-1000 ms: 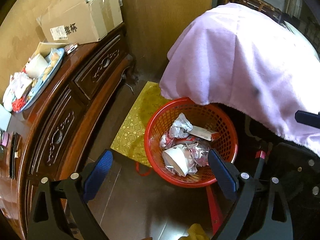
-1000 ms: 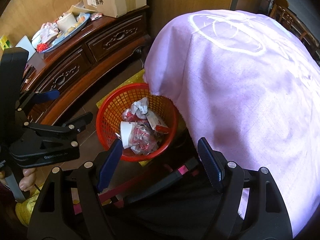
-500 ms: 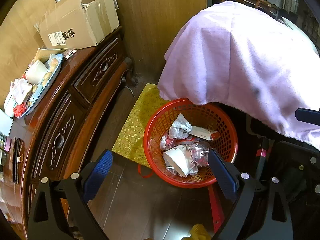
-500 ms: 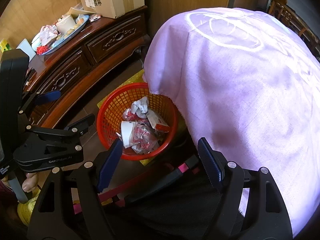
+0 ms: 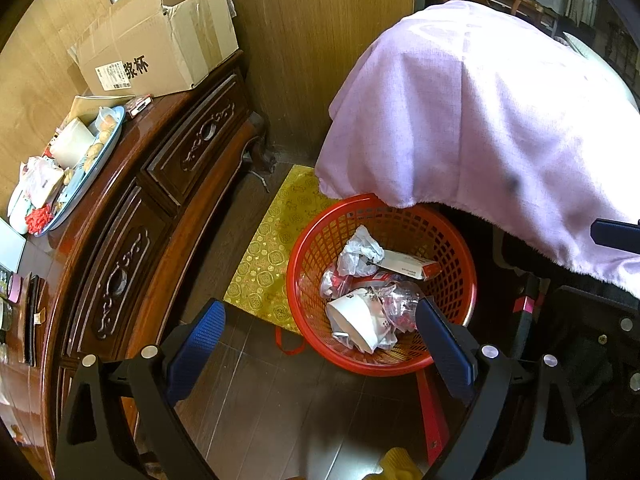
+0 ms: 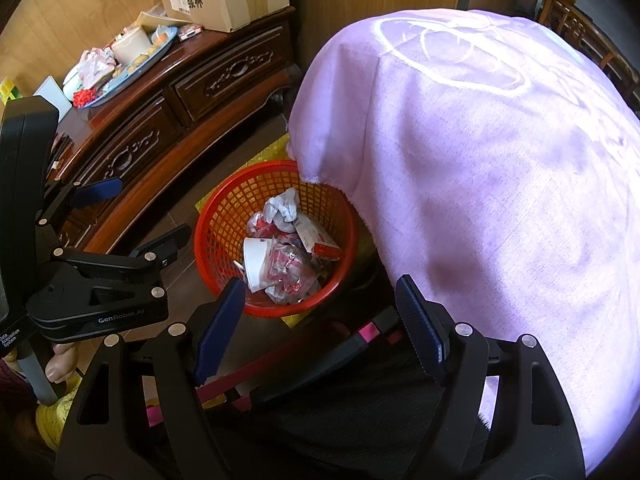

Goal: Collect trash

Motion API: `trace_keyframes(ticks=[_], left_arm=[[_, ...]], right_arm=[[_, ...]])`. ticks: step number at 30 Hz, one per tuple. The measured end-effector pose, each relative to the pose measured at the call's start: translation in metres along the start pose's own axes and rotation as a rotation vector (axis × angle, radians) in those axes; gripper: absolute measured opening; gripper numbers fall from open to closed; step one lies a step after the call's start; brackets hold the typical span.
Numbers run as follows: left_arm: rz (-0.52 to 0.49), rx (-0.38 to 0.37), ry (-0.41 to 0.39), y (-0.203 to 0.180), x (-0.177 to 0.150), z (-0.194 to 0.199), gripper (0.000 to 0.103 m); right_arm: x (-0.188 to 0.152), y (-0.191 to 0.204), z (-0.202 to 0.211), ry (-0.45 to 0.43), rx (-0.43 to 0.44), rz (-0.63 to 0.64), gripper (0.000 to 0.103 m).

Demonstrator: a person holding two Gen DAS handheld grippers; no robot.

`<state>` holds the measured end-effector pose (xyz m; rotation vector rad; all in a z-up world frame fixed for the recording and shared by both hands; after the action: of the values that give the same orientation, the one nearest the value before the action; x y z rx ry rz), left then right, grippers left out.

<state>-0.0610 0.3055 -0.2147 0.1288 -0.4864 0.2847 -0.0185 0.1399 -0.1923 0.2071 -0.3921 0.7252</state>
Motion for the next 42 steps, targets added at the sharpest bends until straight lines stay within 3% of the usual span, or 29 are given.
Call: trace_keyframes(ticks=[42], left_arm=[[-0.002, -0.001, 0.011, -0.0006, -0.0032, -0.0052, 0.094]], right_arm=[[-0.0036, 0.0021, -0.002, 0.009, 0.005, -0.001, 0.075]])
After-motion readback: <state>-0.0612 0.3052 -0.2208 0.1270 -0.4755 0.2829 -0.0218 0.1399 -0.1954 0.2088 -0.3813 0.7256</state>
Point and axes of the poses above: each gripper's, at about its wrist camera, not at the fingertips, and z roughly against the way its jaws point, y to its left, x to its top, the point moved 1 cm from there along -z, roughly the way its jaws point, and after that the axes turned 7 degrees about z, right-handed, at the moved point
